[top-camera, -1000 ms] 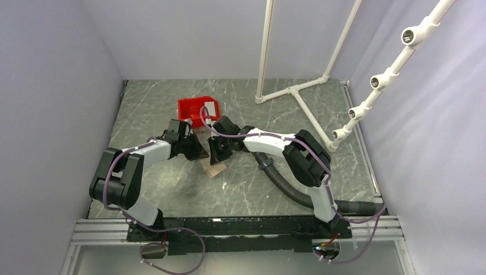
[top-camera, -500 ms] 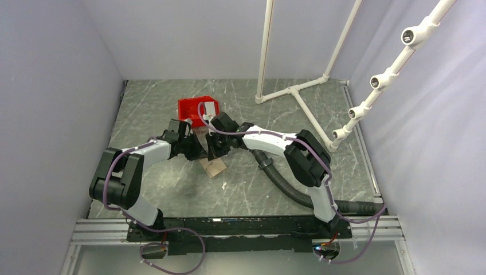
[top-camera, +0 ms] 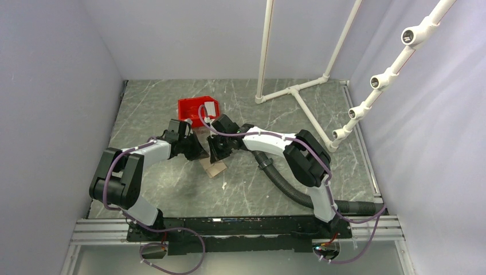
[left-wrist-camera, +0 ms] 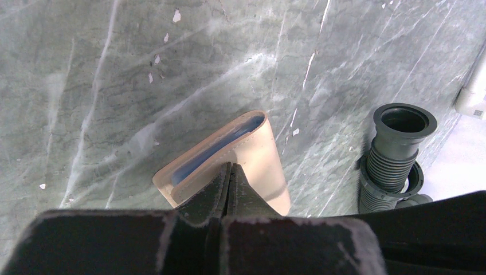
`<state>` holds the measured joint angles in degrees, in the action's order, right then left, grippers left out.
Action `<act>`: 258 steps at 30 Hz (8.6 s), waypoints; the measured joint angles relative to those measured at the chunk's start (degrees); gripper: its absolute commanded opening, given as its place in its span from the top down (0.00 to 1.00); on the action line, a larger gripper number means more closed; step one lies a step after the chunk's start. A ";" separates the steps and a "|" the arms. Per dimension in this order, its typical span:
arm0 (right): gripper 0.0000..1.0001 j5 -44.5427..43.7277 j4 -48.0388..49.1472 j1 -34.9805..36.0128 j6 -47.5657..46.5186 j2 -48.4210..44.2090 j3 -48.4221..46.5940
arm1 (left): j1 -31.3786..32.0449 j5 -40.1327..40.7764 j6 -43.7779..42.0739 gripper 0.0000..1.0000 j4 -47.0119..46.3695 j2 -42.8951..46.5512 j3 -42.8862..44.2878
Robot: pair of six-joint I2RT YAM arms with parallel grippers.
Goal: Put the credit cards into the card holder
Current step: Close the card holder at the center of the board.
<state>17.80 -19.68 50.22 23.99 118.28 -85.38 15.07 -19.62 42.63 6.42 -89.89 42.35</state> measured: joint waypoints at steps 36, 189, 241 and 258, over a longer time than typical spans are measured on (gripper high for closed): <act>1.00 0.09 1.68 -0.44 -1.09 1.73 0.26 | -0.11 -0.48 -0.46 1.00 0.20 -0.39 0.33; 0.79 9.90 7.78 -7.28 24.90 -1.66 7.54 | 0.26 -10.14 -0.96 0.75 5.25 0.42 -4.09; 1.00 7.76 3.34 -6.60 22.97 -0.33 6.03 | -0.15 -10.67 -0.98 0.79 4.09 0.85 -4.98; 1.00 5.03 1.88 -6.12 21.20 1.01 4.02 | -0.50 -11.28 -0.98 0.79 3.28 0.85 -5.46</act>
<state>22.83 -17.80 44.10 45.19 119.28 -81.36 14.57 -30.89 41.65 9.69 -89.03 36.88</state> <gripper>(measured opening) 0.010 0.218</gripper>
